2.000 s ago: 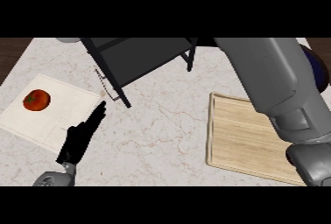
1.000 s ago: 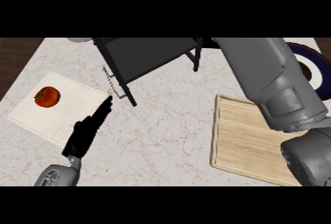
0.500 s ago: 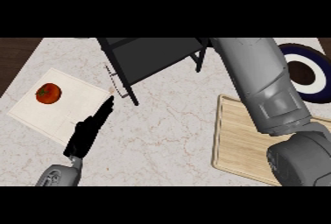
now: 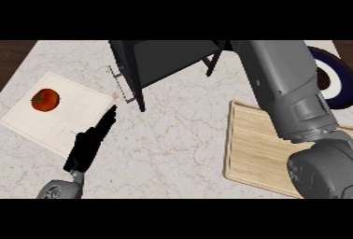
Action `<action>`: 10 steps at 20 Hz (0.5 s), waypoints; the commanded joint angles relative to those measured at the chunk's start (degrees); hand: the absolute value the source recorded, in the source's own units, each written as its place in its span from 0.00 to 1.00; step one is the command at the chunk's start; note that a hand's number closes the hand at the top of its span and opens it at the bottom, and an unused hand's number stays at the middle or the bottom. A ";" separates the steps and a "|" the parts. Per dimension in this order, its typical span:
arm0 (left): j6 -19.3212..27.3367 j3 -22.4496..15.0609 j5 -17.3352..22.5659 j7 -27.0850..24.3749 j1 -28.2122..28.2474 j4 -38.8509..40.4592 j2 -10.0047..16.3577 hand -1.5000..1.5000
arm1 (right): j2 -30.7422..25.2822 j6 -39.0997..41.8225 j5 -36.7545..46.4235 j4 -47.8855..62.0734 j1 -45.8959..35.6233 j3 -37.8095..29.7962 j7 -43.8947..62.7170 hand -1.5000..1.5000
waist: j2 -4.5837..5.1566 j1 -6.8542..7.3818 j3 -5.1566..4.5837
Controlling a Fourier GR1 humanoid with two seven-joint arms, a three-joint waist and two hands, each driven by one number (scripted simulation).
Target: Pick the lemon from the tray and place it in the tiered shelf
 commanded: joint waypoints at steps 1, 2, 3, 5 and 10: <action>1.02 0.27 -0.27 0.28 1.00 -0.64 -0.28 0.50 | -8.36 -2.14 0.26 1.88 3.74 -2.06 1.35 0.00 | 0.16 -2.52 1.02; 0.75 1.40 0.54 -0.07 1.42 0.23 0.16 0.50 | -9.84 -0.63 0.23 1.97 4.26 -1.92 1.15 0.00 | -0.04 -3.01 1.02; 0.21 0.99 0.46 2.14 1.04 -2.64 1.02 0.50 | -12.31 -0.13 0.40 2.48 4.97 -2.15 1.79 0.00 | -0.19 -2.84 1.10; 0.16 0.69 0.62 1.92 2.15 -2.70 0.38 0.50 | -14.83 4.41 -0.66 3.89 7.02 -2.71 0.79 0.00 | -0.18 -2.81 1.10; -1.09 2.35 1.11 0.24 2.47 -1.16 1.75 0.50 | -20.37 14.30 -2.51 4.33 13.44 -3.46 -8.27 0.00 | -0.25 -3.12 1.13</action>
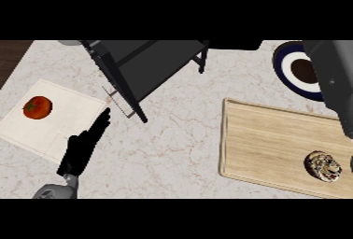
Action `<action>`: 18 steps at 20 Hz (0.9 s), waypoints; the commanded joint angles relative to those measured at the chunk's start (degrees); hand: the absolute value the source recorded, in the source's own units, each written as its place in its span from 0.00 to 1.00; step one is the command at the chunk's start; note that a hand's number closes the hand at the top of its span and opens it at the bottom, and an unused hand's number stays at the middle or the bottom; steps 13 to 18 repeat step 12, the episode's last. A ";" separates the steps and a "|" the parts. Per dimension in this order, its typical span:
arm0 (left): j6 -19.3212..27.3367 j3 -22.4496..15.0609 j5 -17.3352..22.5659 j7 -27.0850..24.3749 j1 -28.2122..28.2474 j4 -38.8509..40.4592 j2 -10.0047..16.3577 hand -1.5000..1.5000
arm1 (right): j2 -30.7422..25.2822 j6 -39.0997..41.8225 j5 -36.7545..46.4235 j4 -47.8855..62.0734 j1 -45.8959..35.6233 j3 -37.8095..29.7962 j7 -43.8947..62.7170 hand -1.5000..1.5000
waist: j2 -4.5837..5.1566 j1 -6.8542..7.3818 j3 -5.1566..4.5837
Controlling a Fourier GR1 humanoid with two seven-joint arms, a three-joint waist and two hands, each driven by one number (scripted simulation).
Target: Pick the lemon from the tray and place it in the tiered shelf
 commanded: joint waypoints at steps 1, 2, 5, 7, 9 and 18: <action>2.37 -1.99 -1.82 0.61 -0.43 -0.38 -3.12 0.50 | -5.82 6.43 0.06 1.77 2.54 0.28 -4.09 0.00 | 0.18 0.04 0.17; 0.63 -0.16 -0.35 1.82 -1.18 -0.22 -1.21 0.50 | -7.16 7.17 0.17 1.97 2.94 0.53 -3.37 0.00 | -0.09 -0.41 0.15; -0.48 0.29 0.21 1.25 1.28 -2.44 0.01 0.50 | -9.87 12.03 -0.17 3.39 4.04 0.61 -5.43 0.00 | 0.03 0.35 0.18; 1.46 -1.65 -1.91 0.53 0.11 -0.42 -2.74 0.50 | -10.21 14.05 -0.58 3.35 4.92 0.63 -8.45 0.00 | 0.09 0.02 0.18; 0.04 -0.82 -0.66 2.82 -1.75 -1.26 -1.99 0.50 | -10.29 14.81 0.63 4.63 5.63 1.86 -9.29 0.00 | 0.18 0.26 0.19; -0.74 0.03 -0.84 1.65 -1.73 -0.31 -0.85 0.50 | -12.11 14.31 1.51 5.77 5.47 2.52 -8.00 0.00 | 0.22 0.38 0.17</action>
